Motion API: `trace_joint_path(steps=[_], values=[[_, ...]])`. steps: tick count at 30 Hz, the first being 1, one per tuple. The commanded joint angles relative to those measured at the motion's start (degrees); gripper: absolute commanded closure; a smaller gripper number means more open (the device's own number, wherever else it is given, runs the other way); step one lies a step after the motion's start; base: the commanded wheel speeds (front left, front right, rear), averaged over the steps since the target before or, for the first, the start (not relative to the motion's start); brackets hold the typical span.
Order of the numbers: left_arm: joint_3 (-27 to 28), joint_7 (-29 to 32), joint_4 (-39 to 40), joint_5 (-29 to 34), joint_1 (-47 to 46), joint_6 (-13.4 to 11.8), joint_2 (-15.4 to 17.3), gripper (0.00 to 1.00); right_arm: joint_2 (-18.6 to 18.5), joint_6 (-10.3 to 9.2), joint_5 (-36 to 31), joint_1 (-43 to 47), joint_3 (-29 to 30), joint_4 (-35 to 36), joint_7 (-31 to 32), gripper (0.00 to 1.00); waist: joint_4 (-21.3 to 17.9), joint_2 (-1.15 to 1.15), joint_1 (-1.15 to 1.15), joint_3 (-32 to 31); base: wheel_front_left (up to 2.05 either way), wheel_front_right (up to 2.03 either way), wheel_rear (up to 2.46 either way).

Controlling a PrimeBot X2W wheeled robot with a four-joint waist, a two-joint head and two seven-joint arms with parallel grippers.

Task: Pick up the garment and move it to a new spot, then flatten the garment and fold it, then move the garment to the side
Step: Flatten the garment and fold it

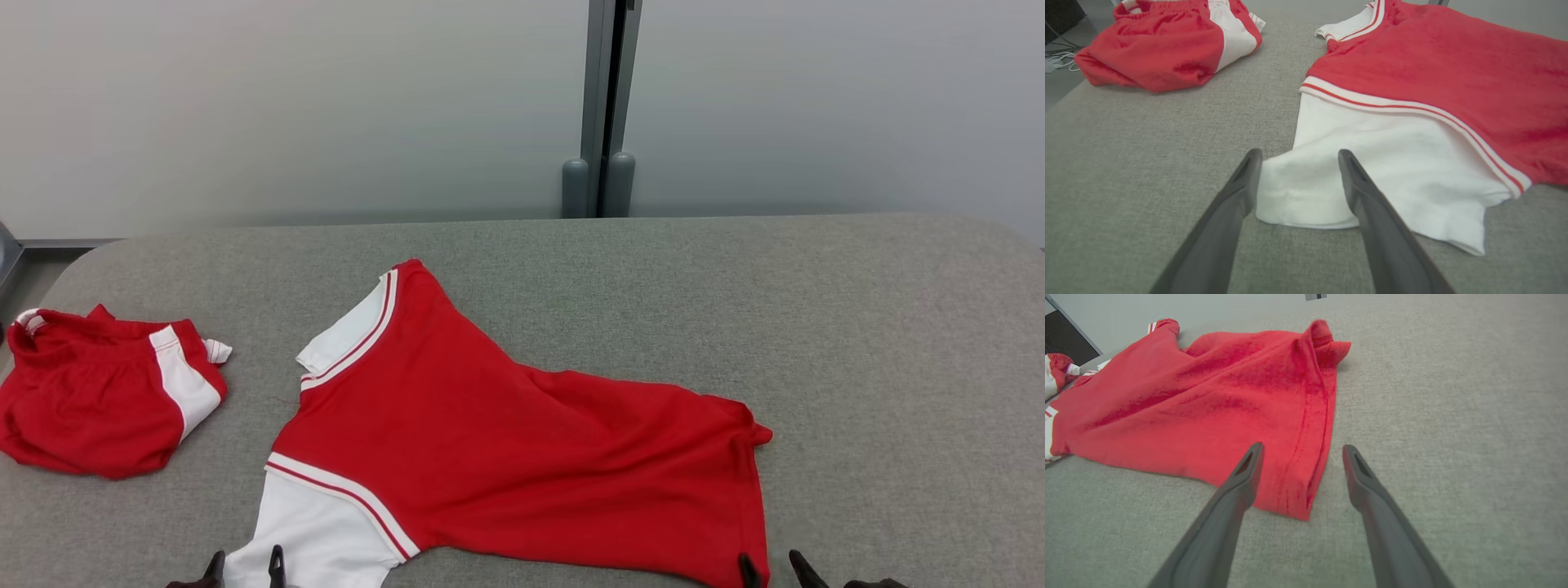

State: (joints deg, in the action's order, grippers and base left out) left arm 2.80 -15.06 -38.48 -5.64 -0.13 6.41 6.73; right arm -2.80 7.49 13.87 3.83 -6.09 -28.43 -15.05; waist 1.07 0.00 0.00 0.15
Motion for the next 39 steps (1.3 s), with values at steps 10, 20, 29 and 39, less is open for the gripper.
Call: trace_joint_path(steps=[10, 20, 29, 39], values=[[0.2, -0.2, -5.0, -1.1, -4.7, 0.5, 0.3, 0.00, -0.1, 0.01, 1.7, -1.8, -1.9, -6.1, -0.1, 0.00, 0.2, 0.00, 0.00, 2.8, 0.00, 0.00, 0.00], [-1.9, 0.3, -11.9, -2.8, -6.1, 1.0, -1.1, 1.00, 0.1, 0.08, 4.7, -2.9, -6.4, -7.7, 0.2, 1.00, -0.3, 0.00, 0.00, 4.1, 0.00, 0.00, 0.00], [-5.6, -0.1, -2.7, -6.7, -6.4, 1.1, -1.0, 1.00, -0.2, 0.01, 5.1, -4.5, -7.0, -0.3, -0.1, 1.00, -0.1, 0.00, 0.00, 3.2, 0.00, 0.00, 0.00], [-11.3, 0.1, 8.8, -12.2, -18.8, 1.1, 4.1, 1.00, -1.3, 0.01, 1.0, -17.9, -5.9, 5.1, -0.1, 1.00, -1.4, 0.00, 0.00, 6.6, 0.00, 0.00, 0.00]])
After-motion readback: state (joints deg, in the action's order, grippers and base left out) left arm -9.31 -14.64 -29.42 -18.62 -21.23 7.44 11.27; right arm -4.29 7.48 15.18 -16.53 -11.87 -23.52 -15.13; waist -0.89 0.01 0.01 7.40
